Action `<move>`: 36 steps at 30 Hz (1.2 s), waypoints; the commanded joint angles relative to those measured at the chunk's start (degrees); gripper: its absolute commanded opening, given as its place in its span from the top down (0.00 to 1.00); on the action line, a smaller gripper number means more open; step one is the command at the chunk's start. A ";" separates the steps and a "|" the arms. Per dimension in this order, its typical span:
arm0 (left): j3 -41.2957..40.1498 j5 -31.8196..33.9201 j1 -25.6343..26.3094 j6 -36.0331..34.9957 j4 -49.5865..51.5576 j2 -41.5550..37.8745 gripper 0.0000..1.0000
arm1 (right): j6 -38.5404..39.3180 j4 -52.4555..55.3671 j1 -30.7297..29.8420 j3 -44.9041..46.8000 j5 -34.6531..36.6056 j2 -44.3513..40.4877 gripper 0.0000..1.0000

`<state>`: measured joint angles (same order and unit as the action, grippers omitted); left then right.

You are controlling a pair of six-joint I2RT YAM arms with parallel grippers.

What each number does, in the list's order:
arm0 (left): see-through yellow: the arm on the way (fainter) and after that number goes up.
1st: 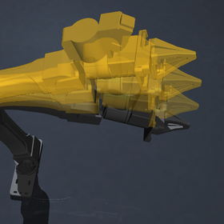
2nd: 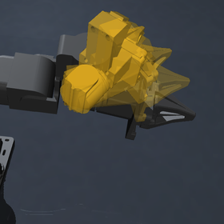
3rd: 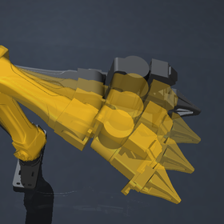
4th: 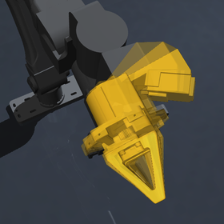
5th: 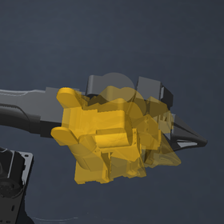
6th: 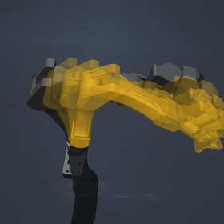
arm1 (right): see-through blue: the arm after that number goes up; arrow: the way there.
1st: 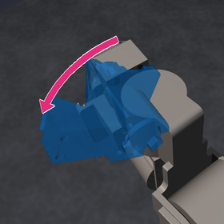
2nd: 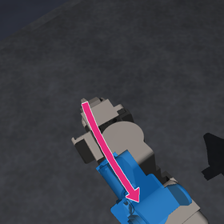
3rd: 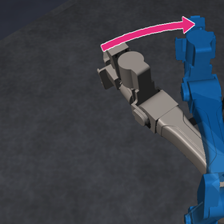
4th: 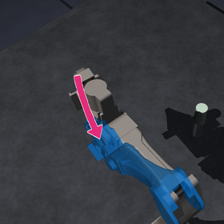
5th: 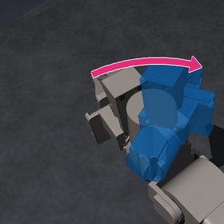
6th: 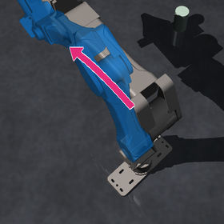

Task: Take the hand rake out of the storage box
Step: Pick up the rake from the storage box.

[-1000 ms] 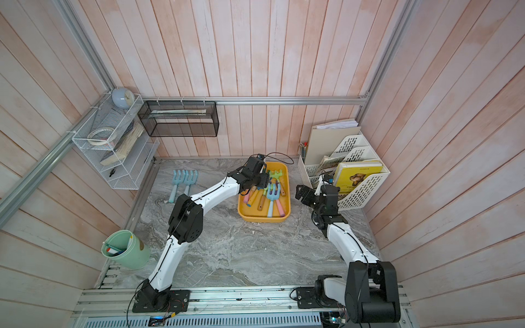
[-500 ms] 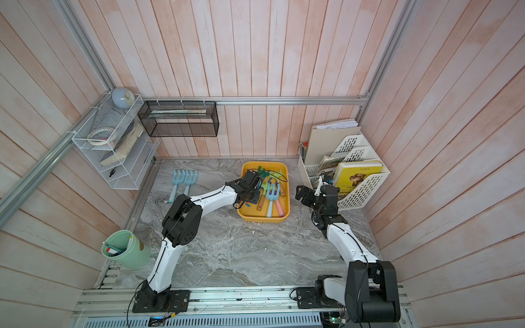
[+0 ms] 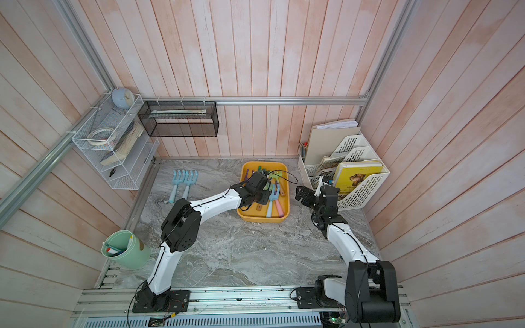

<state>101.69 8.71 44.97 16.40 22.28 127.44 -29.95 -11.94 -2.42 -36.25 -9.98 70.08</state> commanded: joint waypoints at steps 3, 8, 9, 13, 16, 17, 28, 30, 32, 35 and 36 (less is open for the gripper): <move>-2.94 -3.00 2.49 4.01 -3.27 -2.30 0.42 | 0.34 -0.27 0.33 0.68 0.17 0.14 0.02; -2.99 -3.40 2.84 6.52 -1.66 -0.76 0.42 | 0.16 -0.53 0.29 0.94 -0.31 0.05 0.02; -3.13 -3.99 2.84 6.67 -1.83 -0.67 0.42 | 0.12 -0.61 0.33 1.06 -0.31 -0.03 0.02; -3.87 -5.72 3.10 7.15 -2.90 -0.01 0.46 | 0.07 -0.62 0.31 1.25 -0.40 -0.21 0.02; -2.97 -4.87 3.11 7.00 -1.82 1.20 0.49 | 0.07 -0.64 0.30 1.30 -0.42 -0.34 0.02; -2.75 -4.65 3.03 7.03 -1.56 1.64 0.49 | 0.07 -0.62 0.31 1.40 -0.40 -0.37 0.02; -0.02 -4.77 2.89 6.98 -0.22 5.68 0.55 | 0.07 -0.93 0.29 1.65 -0.31 -0.31 0.02; 0.41 -4.92 2.75 6.89 -0.13 6.28 0.55 | 0.07 -0.98 0.31 1.64 -0.42 -0.21 0.02; 0.62 -5.08 2.75 6.76 -0.24 6.42 0.60 | 0.16 -0.98 0.31 1.69 -0.32 -0.26 0.02; 1.02 -4.89 2.75 6.21 -0.10 5.69 0.71 | 0.07 -1.05 0.31 1.66 -0.31 -0.39 0.02; 1.05 -4.69 2.75 5.98 -0.06 5.16 0.74 | 0.15 -1.06 0.31 1.72 -0.31 -0.39 0.02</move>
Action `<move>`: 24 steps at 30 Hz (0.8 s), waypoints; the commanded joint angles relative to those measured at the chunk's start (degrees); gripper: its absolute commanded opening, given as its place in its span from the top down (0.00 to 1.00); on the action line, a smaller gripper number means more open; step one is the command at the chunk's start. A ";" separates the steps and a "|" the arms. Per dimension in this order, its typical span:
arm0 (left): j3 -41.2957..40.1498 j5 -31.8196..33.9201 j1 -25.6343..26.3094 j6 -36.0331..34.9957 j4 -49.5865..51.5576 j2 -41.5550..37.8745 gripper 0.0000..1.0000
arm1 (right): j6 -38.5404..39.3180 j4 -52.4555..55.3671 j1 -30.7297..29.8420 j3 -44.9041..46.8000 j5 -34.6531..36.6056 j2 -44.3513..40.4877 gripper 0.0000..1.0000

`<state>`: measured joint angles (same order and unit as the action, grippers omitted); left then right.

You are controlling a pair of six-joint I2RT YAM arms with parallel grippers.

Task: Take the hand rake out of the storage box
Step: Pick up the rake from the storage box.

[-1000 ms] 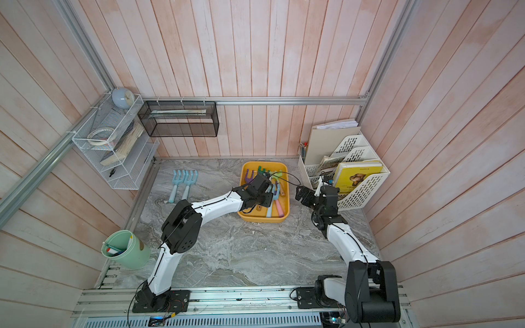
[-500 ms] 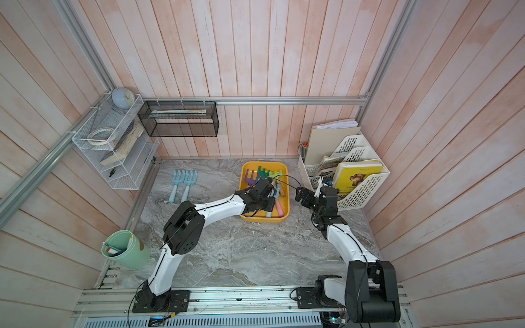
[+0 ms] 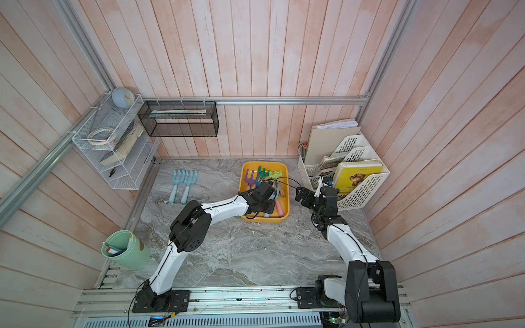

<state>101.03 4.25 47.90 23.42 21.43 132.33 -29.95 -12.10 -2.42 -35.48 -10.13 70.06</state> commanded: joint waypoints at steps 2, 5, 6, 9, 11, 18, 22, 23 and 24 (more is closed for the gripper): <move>1.11 0.35 -0.17 -1.85 0.30 -1.64 0.82 | 0.12 -0.91 0.26 0.90 -0.07 -0.15 0.02; 0.60 1.80 -0.19 -3.81 0.21 -4.41 0.86 | 0.16 -0.85 0.31 0.86 -0.11 -0.01 0.02; 0.32 2.26 -0.18 -4.36 0.11 -5.22 0.86 | 0.16 -0.91 0.31 0.79 -0.07 -0.01 0.02; -0.36 3.69 -0.55 -5.52 0.48 -7.98 0.86 | 0.16 -0.90 0.29 0.89 -0.10 -0.01 0.02; -2.31 3.92 -1.32 -5.96 -0.25 -10.75 0.86 | 0.16 -0.91 0.28 0.86 -0.06 -0.01 0.02; -14.03 3.03 -6.61 -7.08 -6.20 -23.67 0.86 | 0.16 -1.09 0.31 0.91 -0.15 0.16 0.02; -22.20 1.58 -12.20 -6.85 -9.33 -29.86 0.86 | 0.16 -1.09 0.39 0.94 -0.15 0.07 0.02; -24.48 1.29 -13.70 -6.87 -10.32 -31.26 0.86 | 0.16 -1.13 0.31 0.87 -0.07 0.10 0.02; -26.30 1.04 -14.89 -6.92 -10.90 -32.40 0.86 | 0.16 -1.17 0.31 0.93 -0.07 0.07 0.02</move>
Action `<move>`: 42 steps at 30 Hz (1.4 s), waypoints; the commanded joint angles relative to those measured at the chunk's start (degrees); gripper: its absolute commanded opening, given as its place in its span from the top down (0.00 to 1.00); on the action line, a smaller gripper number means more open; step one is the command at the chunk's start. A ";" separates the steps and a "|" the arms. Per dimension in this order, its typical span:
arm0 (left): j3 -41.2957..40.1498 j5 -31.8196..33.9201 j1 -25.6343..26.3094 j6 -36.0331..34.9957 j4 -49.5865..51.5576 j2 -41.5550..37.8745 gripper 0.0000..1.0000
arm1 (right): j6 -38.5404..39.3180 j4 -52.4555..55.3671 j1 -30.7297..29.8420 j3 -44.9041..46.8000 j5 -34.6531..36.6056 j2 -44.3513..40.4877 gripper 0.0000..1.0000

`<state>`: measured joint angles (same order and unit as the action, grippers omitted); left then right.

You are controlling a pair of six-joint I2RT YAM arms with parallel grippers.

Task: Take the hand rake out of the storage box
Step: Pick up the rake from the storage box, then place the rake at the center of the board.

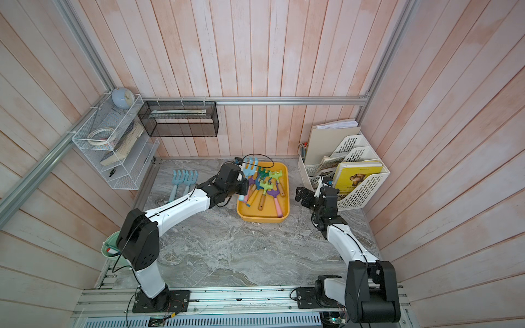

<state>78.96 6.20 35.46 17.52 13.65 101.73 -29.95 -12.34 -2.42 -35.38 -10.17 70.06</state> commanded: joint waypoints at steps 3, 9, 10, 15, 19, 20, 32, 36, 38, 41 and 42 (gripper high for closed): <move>-9.59 -0.94 -6.52 -1.30 -4.41 -4.80 0.86 | 0.14 -1.01 0.31 0.77 -0.07 0.47 0.02; -14.94 -3.26 -16.09 -4.02 -5.22 -3.60 0.85 | 0.14 -1.20 0.31 0.79 -0.11 1.04 0.02; -15.16 -3.22 -17.44 -4.53 -5.14 -2.80 0.85 | 0.16 -1.24 0.31 0.96 -0.03 1.04 0.02; -15.39 -2.19 -20.33 -7.21 -5.61 0.35 0.85 | 0.60 -1.03 0.31 0.94 0.94 0.94 0.02; -14.70 -1.71 -21.84 -8.14 -4.65 2.54 0.85 | 0.95 -1.02 0.31 0.72 1.30 1.72 0.02; -14.86 -2.15 -22.20 -8.25 -4.94 2.72 0.85 | 0.95 -0.95 0.31 0.65 1.34 1.90 0.02; -11.20 -3.61 -25.09 -9.54 -1.09 6.88 0.82 | 1.30 -1.20 0.31 0.28 1.39 3.30 0.02; -7.89 -0.90 -25.73 -9.87 2.99 9.76 0.82 | 1.30 -1.01 0.40 0.31 1.43 3.09 0.02; -6.95 -2.56 -26.32 -9.96 3.29 10.94 0.82 | 1.30 -1.32 0.34 0.56 1.56 2.80 0.02; -4.96 -3.08 -26.72 -10.03 4.84 12.72 0.81 | 1.30 -1.10 0.31 0.37 1.56 3.13 0.02; -4.43 -3.10 -26.73 -10.05 5.05 13.24 0.81 | 1.30 -1.11 0.31 0.38 1.48 3.19 0.02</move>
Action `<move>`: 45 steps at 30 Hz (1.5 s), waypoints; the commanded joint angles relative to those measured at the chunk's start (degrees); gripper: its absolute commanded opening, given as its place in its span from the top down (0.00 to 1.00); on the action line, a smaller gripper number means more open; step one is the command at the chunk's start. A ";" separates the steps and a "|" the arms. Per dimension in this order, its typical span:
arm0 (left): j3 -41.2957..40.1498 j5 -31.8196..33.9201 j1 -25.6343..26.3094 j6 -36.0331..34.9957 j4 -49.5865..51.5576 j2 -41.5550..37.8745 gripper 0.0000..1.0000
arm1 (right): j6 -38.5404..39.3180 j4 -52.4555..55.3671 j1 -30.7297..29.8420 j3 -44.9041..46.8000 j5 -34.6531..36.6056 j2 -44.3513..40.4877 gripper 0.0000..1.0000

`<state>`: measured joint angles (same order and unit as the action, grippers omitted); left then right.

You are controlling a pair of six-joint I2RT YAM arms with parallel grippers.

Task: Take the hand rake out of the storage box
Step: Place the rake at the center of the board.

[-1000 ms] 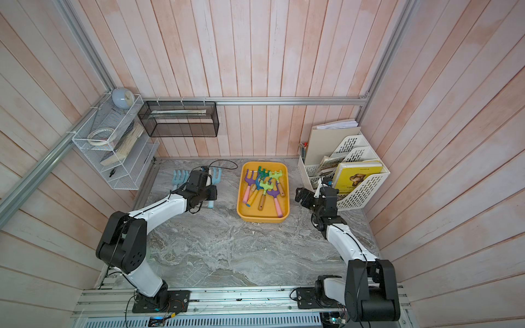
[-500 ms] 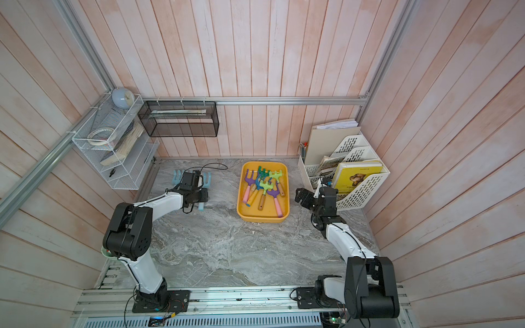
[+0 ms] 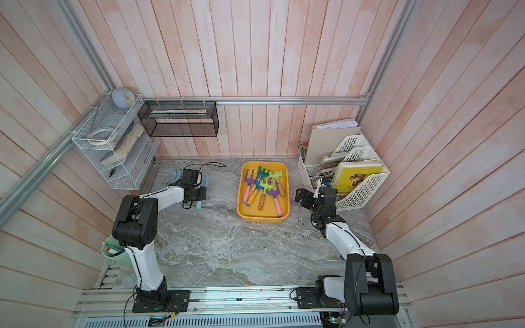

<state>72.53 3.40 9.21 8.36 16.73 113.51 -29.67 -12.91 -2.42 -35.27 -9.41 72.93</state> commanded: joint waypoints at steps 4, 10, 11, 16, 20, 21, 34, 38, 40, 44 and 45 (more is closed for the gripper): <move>4.68 -1.38 -1.12 -0.98 3.02 3.43 0.80 | 0.95 -0.62 0.40 0.22 0.71 0.38 0.02; 10.33 -2.55 -1.27 -0.55 5.84 7.23 0.80 | 0.93 -0.77 0.31 0.34 0.71 0.38 0.02; 10.88 -2.50 -1.23 -0.54 6.07 7.55 0.80 | 0.93 -0.79 0.31 0.34 0.71 0.42 0.02; 11.93 -2.29 -1.25 -0.36 6.63 8.25 0.77 | 1.02 -0.89 0.31 0.33 0.62 0.68 0.02; 13.20 -2.70 -1.30 -0.45 7.54 8.72 0.68 | 0.93 -0.98 0.28 0.29 0.46 0.64 0.02; 13.71 -2.68 -1.25 -0.45 7.93 8.67 0.65 | 0.93 -0.98 0.31 0.33 0.44 0.64 0.02; 11.98 -2.71 -1.26 1.52 7.01 -0.02 0.43 | 0.67 -1.57 0.31 0.86 0.01 0.44 0.02; 10.09 -2.95 -0.92 2.35 7.07 -0.90 0.42 | 0.67 -1.64 0.28 0.81 -0.08 0.46 0.02; 8.51 -3.19 -0.56 2.52 6.20 -1.11 0.43 | 0.67 -1.75 0.31 0.81 -0.08 0.55 0.02; 7.23 -4.29 -0.39 3.06 6.01 0.74 0.43 | 0.67 -1.81 0.31 0.85 -0.26 0.64 0.02; 6.89 -4.82 -0.38 3.24 5.69 1.31 0.44 | 0.67 -1.84 0.31 0.86 -0.34 0.64 0.02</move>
<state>80.40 0.16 8.54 10.63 23.20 113.16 -29.69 -13.67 -2.42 -35.27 -9.30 73.08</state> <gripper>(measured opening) 0.565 0.981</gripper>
